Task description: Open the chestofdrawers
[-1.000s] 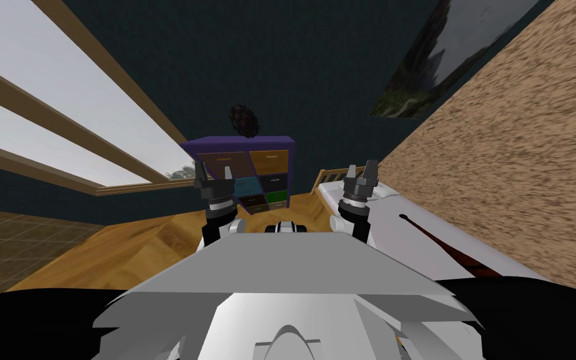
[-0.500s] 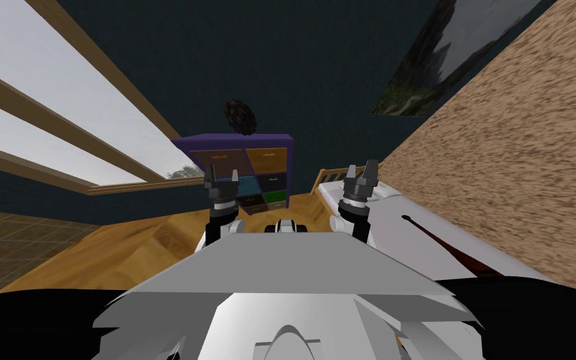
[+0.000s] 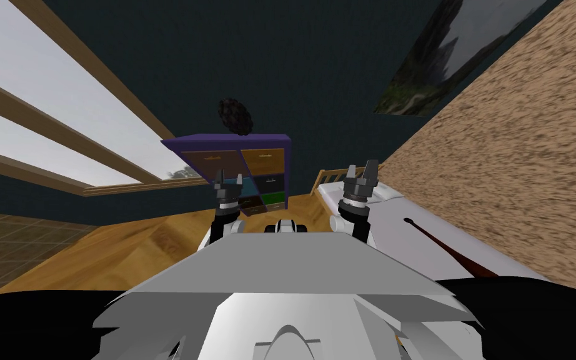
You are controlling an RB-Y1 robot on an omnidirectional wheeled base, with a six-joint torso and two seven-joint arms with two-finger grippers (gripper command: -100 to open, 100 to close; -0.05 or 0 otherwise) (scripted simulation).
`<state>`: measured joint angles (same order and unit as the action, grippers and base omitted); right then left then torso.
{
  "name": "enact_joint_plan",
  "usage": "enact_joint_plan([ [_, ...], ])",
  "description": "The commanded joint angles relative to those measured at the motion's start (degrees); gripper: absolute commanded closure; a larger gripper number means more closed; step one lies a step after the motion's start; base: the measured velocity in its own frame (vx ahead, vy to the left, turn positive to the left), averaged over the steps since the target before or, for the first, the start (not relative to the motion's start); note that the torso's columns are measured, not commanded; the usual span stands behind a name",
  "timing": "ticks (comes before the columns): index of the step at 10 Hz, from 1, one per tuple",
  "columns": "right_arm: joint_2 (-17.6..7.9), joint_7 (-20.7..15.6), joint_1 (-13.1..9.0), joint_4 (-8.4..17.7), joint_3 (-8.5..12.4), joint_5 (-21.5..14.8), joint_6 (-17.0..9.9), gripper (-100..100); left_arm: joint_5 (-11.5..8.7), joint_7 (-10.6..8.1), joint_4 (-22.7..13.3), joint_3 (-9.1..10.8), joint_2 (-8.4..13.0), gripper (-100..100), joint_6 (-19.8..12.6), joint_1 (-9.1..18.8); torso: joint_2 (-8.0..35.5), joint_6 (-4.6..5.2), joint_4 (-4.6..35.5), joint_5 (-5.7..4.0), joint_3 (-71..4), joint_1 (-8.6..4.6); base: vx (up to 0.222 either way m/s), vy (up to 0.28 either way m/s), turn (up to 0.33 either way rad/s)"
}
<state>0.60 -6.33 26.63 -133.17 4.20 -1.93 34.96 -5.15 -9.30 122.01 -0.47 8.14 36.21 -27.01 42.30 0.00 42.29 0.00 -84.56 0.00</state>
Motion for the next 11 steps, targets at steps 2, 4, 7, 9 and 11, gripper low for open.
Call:
enact_joint_plan([
  [2, 0.0, 0.0, 0.0, 0.0, 0.0, 0.0, 0.0, 0, -0.8, -0.55, -4.8, 0.15, 0.5, -100, 0.6, 0.5, 0.0, 0.00, 0.0, -0.02, 0.0, -0.05, 0.052, -0.070, 0.012],
  [4, 0.0, 0.0, 0.0, 0.0, 0.0, 0.0, 0.0, 0, -1.2, -0.79, -7.4, 0.23, 0.3, -100, 0.7, 1.0, 0.0, 0.00, 0.0, 0.01, 0.0, 0.03, 0.058, -0.060, 0.009],
  [7, 0.0, 0.0, 0.0, 0.0, 0.0, 0.0, 0.0, 0, -1.7, -1.11, -11.0, 0.33, -0.3, -100, 1.0, 1.7, 0.0, 0.00, 0.0, 0.00, 0.0, 0.03, 0.042, -0.052, 0.011],
  [9, 0.0, 0.0, 0.0, 0.0, 0.0, 0.0, 0.0, 0, -2.0, -1.32, -13.3, 0.39, -0.8, -100, 1.1, 2.2, 0.0, 0.00, 0.0, 0.00, 0.0, 0.02, 0.037, -0.044, 0.008],
  [11, 0.0, 0.0, 0.0, 0.0, 0.0, 0.0, 0.0, 0, -2.4, -1.52, -15.5, 0.45, -1.1, -100, 1.3, 2.6, 0.0, 0.00, 0.0, 0.00, 0.0, -0.01, 0.046, -0.048, 0.009],
])
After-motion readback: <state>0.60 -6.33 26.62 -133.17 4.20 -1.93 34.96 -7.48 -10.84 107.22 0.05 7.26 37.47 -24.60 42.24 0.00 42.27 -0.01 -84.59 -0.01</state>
